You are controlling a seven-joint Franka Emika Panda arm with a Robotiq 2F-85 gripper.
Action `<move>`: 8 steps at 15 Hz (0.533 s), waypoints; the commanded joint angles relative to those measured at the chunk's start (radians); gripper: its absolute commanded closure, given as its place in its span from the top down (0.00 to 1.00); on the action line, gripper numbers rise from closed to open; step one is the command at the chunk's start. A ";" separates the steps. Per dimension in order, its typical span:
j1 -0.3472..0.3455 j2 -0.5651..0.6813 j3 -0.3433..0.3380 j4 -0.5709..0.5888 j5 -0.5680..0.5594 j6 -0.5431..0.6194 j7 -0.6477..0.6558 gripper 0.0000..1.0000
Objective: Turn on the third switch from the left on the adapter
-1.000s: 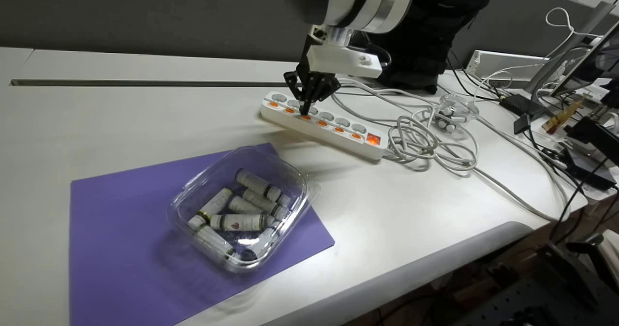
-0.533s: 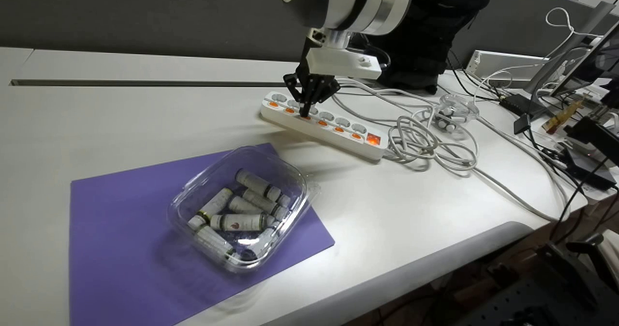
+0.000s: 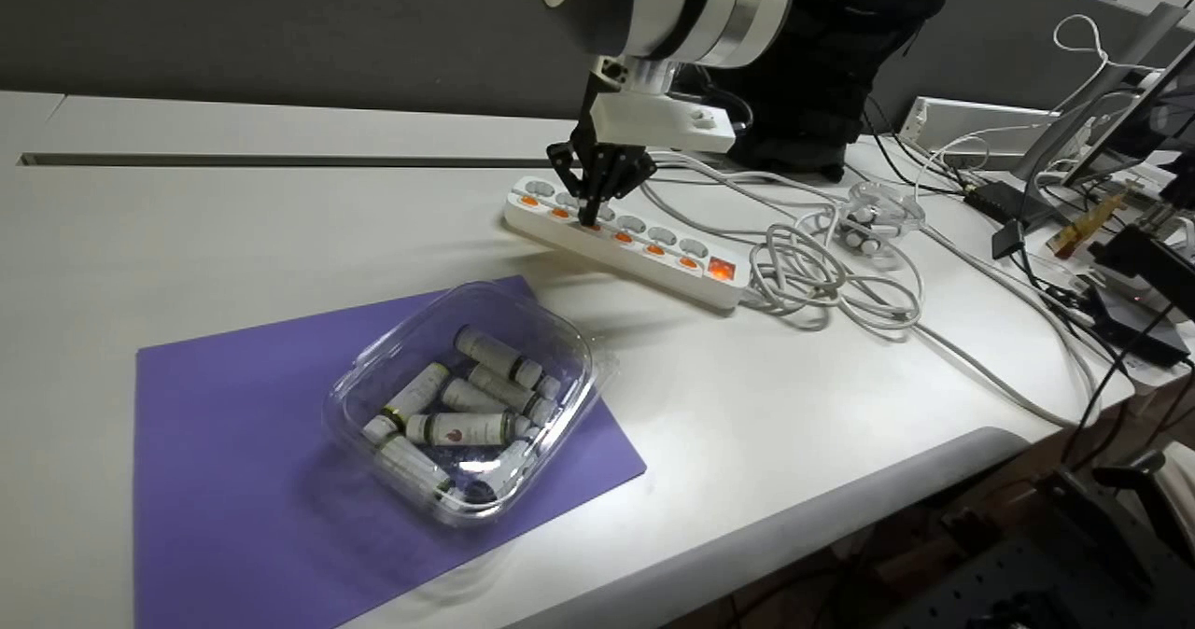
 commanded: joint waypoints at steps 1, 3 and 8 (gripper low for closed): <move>0.054 0.065 -0.065 0.059 -0.068 -0.014 0.093 0.00; 0.095 0.087 -0.109 0.089 -0.109 -0.029 0.149 0.00; 0.108 0.134 -0.098 0.196 -0.137 -0.252 0.167 0.00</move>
